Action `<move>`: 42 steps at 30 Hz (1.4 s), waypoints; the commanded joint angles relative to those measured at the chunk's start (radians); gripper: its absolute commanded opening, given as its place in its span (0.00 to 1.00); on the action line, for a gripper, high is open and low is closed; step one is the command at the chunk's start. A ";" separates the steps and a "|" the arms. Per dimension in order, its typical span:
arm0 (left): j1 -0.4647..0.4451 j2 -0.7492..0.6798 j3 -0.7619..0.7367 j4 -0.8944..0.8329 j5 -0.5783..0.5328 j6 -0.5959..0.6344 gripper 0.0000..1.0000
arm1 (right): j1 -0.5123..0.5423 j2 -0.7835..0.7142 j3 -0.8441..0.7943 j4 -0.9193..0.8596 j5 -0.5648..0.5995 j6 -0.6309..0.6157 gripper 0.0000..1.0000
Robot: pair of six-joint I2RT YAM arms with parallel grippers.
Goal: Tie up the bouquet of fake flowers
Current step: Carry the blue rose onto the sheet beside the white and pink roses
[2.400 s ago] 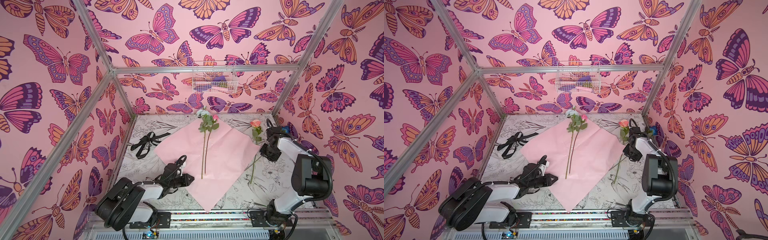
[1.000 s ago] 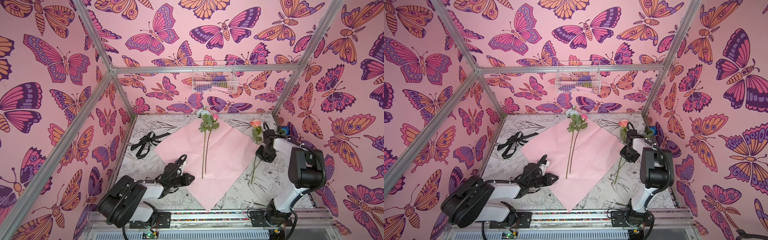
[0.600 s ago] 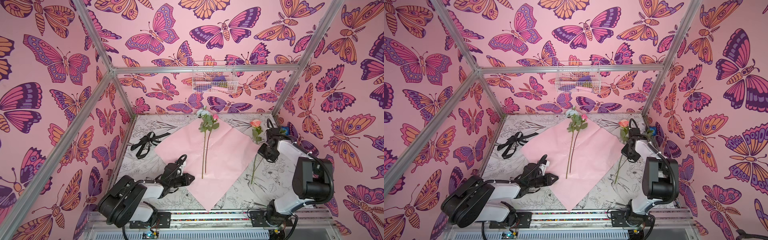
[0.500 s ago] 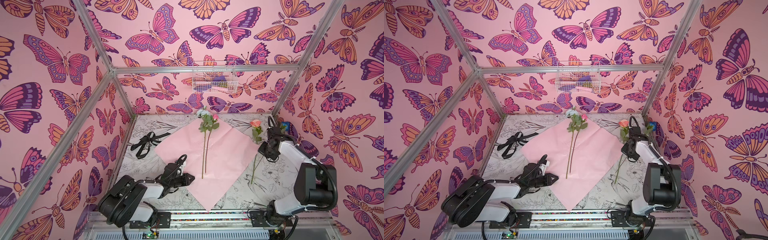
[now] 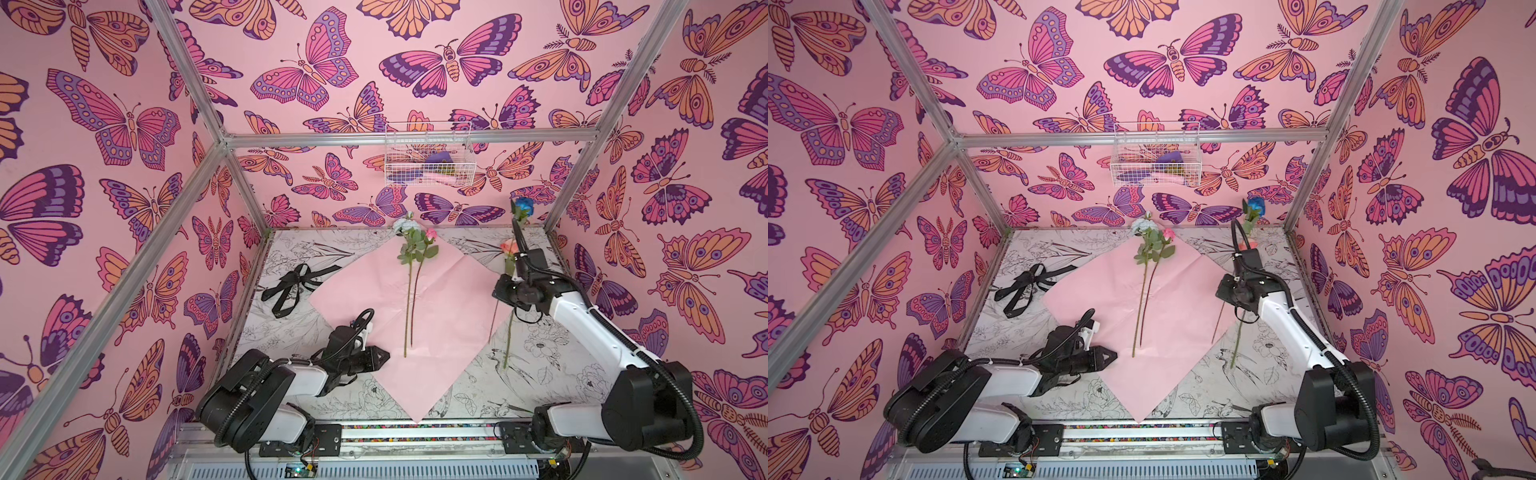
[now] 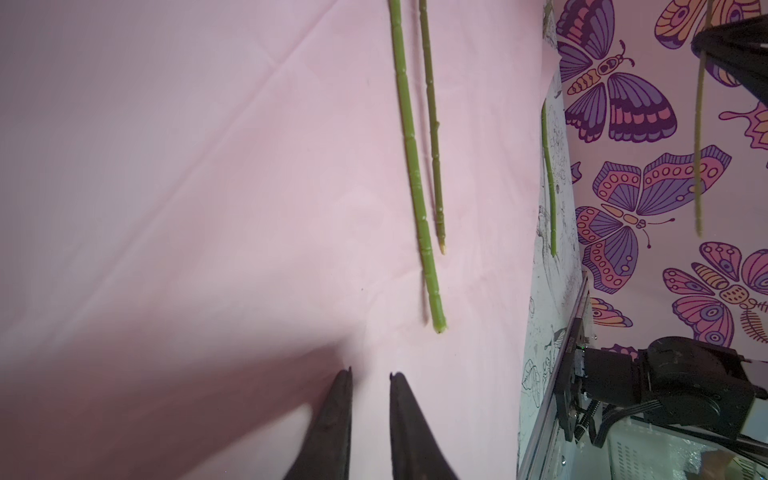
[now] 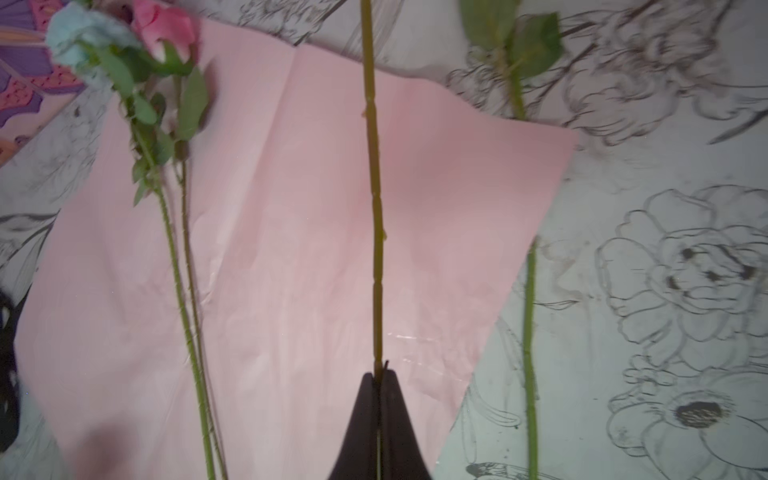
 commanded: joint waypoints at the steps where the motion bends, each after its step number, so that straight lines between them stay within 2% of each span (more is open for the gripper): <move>1: 0.007 0.042 -0.024 -0.132 -0.025 0.006 0.22 | 0.096 0.070 0.033 0.080 -0.056 0.007 0.00; 7: 0.007 0.045 -0.021 -0.130 -0.023 0.006 0.22 | 0.243 0.256 0.128 0.161 -0.104 0.012 0.00; 12: 0.007 0.041 -0.027 -0.120 -0.023 0.005 0.21 | 0.299 0.381 0.188 0.227 -0.149 0.034 0.00; 26: 0.007 0.036 -0.038 -0.113 -0.031 0.002 0.21 | 0.319 0.551 0.302 0.275 -0.157 0.082 0.00; 39: 0.007 0.029 -0.042 -0.112 -0.034 0.000 0.21 | 0.334 0.687 0.384 0.247 -0.191 0.088 0.00; 42: 0.007 0.028 -0.043 -0.113 -0.034 -0.001 0.20 | 0.338 0.695 0.380 0.246 -0.189 0.087 0.06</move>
